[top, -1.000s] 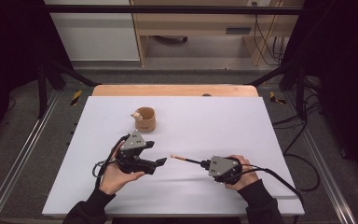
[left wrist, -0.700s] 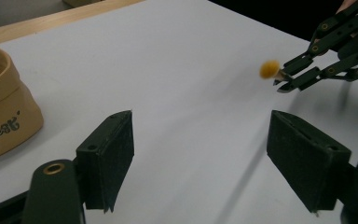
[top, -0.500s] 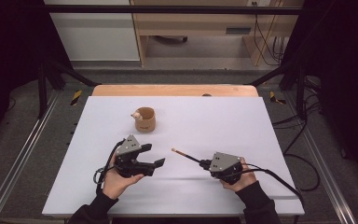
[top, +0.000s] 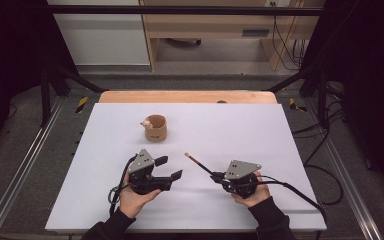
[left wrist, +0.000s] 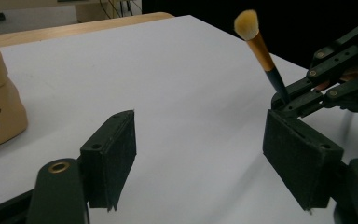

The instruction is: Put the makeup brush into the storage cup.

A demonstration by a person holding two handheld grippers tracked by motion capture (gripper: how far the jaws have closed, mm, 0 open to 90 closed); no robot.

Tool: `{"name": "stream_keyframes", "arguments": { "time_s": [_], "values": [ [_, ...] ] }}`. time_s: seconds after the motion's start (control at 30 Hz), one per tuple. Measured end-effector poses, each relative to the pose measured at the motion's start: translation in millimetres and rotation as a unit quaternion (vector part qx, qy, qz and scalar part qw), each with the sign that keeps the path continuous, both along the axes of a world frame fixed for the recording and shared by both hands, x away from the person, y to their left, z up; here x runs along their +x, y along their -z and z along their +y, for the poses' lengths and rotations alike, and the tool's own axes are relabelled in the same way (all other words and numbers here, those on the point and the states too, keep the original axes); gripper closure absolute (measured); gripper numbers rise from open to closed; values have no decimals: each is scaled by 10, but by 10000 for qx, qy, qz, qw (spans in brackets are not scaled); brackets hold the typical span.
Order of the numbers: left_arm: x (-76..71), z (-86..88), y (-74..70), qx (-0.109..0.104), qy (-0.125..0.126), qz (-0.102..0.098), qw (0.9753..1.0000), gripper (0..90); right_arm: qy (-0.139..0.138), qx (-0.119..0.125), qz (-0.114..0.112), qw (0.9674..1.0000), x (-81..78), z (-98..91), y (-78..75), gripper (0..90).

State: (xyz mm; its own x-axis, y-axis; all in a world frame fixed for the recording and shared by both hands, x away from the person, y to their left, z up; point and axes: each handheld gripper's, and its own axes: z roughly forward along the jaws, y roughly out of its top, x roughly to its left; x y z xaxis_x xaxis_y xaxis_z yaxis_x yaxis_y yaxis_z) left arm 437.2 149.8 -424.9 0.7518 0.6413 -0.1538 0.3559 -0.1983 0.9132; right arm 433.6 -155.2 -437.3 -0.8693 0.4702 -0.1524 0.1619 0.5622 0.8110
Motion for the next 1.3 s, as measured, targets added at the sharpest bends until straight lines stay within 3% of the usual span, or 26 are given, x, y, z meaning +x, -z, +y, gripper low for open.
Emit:
{"name": "stream_keyframes", "arguments": {
  "time_s": [0.37,0.6,0.73,0.97,1.3],
  "values": [
    [-22,-86,16,-346,-111,-56,9993,285,146,275,288,9991,12,38,24,848],
    [-17,-159,21,-660,-150,45,9977,304,245,354,297,9986,17,43,25,848],
    [-6,-211,27,-713,-224,52,9972,311,287,383,331,9983,18,47,26,848],
    [22,-274,12,-997,-401,72,9942,325,424,465,339,9974,14,44,11,848],
    [38,-431,-20,-1132,-335,58,9930,350,513,555,313,9966,11,46,4,848]
  ]
}}
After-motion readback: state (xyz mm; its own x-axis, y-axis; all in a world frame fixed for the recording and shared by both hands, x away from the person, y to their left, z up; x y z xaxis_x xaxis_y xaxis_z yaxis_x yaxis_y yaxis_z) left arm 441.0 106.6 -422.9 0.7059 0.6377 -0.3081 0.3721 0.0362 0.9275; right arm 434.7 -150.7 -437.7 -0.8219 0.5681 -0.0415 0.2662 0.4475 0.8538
